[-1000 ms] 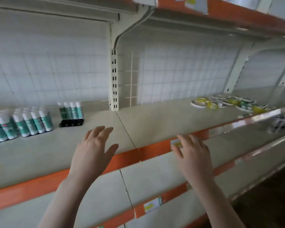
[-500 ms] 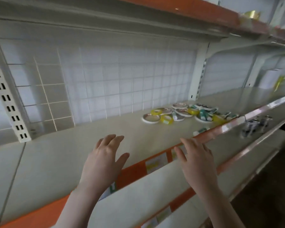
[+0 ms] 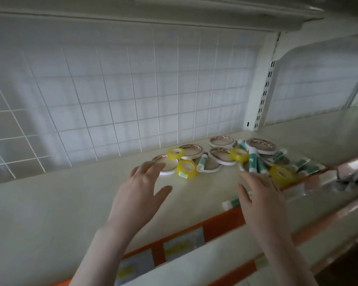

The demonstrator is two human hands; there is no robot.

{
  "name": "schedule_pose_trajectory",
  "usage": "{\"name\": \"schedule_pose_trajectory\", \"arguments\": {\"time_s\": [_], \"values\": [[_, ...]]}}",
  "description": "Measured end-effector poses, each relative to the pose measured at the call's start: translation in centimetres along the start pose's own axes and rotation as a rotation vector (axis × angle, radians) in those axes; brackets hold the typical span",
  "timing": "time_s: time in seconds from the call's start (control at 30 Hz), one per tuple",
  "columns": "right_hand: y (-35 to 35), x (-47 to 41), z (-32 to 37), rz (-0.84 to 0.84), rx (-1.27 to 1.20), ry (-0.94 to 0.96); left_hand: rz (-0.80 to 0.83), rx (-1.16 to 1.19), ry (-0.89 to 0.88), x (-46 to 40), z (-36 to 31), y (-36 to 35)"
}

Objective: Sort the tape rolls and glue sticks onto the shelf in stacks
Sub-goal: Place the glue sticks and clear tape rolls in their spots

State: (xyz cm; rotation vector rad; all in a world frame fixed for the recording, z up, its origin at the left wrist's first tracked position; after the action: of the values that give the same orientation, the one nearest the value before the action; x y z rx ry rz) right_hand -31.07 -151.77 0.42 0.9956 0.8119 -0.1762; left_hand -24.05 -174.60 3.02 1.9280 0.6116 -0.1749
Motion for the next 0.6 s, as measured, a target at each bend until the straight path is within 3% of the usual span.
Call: {"name": "schedule_pose_trajectory", "arguments": {"time_s": [0.3, 0.6], "values": [[-2.3, -4.9, -7.0, 0.065, -0.185, 0.179, 0.100, -0.139, 0.140, -4.1, -4.9, -6.2], [-3.4, -6.5, -8.8, 0.054, -0.243, 0.252, 0.184, -0.228, 0.225, -6.6, -4.7, -9.7]]}}
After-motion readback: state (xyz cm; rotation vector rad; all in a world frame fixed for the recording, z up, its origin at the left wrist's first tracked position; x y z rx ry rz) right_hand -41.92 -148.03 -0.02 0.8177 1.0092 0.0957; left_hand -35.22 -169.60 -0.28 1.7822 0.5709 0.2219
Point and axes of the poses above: each hand's wrist, its own x-axis away from the middle knuckle, its own y-axis out of the back of the hand, z = x × y, the point moved 5 cm from there along -x, towards the middle knuckle, and after that the axes turned 9 degrees about y, right-handed, at the moved point
